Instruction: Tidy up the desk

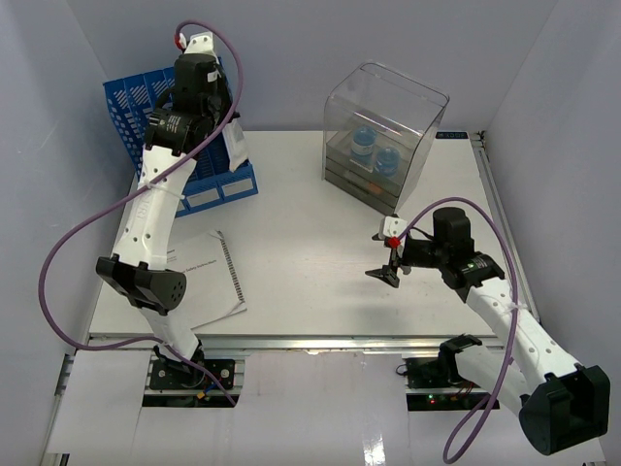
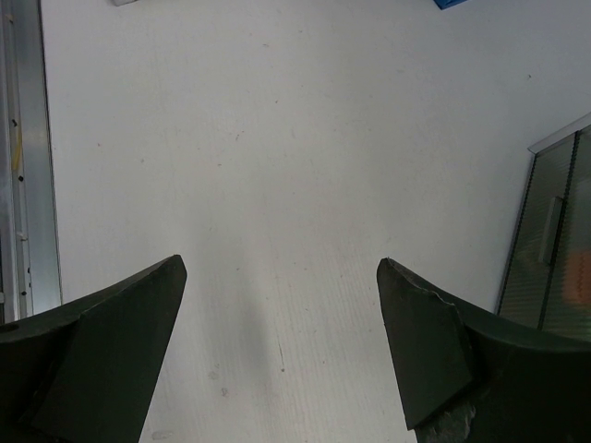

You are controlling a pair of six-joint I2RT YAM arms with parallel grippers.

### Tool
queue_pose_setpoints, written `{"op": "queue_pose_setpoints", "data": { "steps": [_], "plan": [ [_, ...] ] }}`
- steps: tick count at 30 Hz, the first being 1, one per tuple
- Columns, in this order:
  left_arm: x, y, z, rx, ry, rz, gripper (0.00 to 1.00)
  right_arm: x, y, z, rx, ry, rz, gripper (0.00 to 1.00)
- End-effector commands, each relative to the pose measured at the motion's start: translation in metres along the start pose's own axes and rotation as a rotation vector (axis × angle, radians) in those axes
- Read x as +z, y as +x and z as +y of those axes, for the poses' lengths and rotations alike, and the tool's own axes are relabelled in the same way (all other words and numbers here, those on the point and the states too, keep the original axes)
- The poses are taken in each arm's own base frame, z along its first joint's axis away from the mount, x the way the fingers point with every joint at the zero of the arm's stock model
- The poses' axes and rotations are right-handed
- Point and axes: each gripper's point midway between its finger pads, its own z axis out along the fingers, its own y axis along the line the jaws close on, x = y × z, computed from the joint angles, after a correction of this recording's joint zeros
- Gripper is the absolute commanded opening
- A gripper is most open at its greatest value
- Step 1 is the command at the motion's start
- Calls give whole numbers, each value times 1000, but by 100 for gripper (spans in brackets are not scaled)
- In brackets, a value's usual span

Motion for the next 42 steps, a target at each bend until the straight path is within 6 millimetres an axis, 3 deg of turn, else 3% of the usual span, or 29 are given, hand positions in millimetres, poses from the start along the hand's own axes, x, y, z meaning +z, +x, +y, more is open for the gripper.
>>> {"op": "queue_pose_setpoints", "data": {
  "steps": [1, 8, 17, 20, 30, 38, 42],
  "plan": [
    [-29, -43, 5, -13, 4, -134, 0, 1, -2, -6, -13, 16, -16, 90],
    [-28, -34, 10, 14, -10, -114, 0, 2, 1, -8, -8, 22, -6, 90],
    [-54, -40, 15, 17, 1, -137, 0, 2, 4, -10, 1, 28, -1, 90],
    [-52, -33, 19, 29, -13, -127, 0, 2, 5, -11, 1, 32, 3, 90],
    [-32, -1, 23, 59, -22, -60, 0, -3, 7, -16, 13, 51, -1, 90],
    [-2, 25, 7, 75, 43, 40, 0, -4, 7, -17, 13, 57, -2, 90],
    [13, 20, 3, 65, 50, 43, 0, -4, 6, -17, 12, 55, -5, 90]
  ]
}}
